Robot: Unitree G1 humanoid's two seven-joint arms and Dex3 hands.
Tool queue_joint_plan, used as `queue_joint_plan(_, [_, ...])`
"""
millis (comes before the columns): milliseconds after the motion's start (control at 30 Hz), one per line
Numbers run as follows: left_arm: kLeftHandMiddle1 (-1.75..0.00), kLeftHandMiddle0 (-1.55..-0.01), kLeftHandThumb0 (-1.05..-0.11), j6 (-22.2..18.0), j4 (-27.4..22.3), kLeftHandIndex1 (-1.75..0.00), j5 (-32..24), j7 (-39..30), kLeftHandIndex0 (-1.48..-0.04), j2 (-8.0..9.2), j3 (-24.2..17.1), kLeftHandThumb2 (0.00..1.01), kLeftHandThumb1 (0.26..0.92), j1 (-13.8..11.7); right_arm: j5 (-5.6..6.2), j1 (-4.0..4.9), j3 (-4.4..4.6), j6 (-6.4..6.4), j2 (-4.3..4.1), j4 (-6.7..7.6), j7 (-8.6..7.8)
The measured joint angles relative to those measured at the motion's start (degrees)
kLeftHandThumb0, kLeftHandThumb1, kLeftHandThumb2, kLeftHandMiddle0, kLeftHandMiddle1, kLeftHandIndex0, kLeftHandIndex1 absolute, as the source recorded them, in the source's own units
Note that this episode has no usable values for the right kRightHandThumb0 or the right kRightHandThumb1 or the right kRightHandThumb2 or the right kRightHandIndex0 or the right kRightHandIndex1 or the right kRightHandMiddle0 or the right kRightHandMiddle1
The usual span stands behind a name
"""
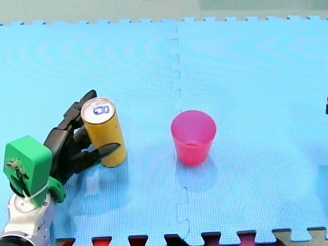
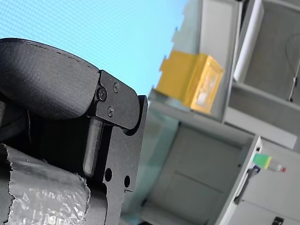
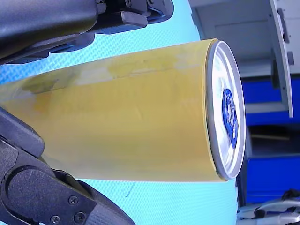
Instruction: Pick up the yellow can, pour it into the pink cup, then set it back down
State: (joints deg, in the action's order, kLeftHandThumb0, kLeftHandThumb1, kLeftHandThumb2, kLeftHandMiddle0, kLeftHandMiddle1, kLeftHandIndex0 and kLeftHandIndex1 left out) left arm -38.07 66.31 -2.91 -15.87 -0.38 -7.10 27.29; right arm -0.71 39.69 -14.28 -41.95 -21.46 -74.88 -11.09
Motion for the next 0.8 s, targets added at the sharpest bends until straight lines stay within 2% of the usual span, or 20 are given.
queue_joint_plan(167, [0.00, -0.23, -0.839, 0.4, 0.0, 0.00, 0.6, 0.7, -0.16, 0.11, 0.5, 0.00, 0.678, 0.0, -0.05, -0.17, 0.15, -0.15, 0.01, 0.09, 0.10])
queue_joint_plan(433, [0.00, -0.23, -0.854, 1.0, 0.0, 0.00, 0.6, 0.7, -0.16, 0.15, 0.9, 0.00, 0.681, 0.0, 0.19, -0.27, 0.08, 0.30, 0.28, 0.14, 0.35])
queue_joint_plan(800, [0.00, -0.23, -0.840, 2.7, 0.1, -0.01, 0.4, -1.1, -0.18, 0.20, 1.0, 0.00, 0.675, 0.6, 0.39, -0.44, -0.10, 0.32, 0.57, 0.14, 0.54])
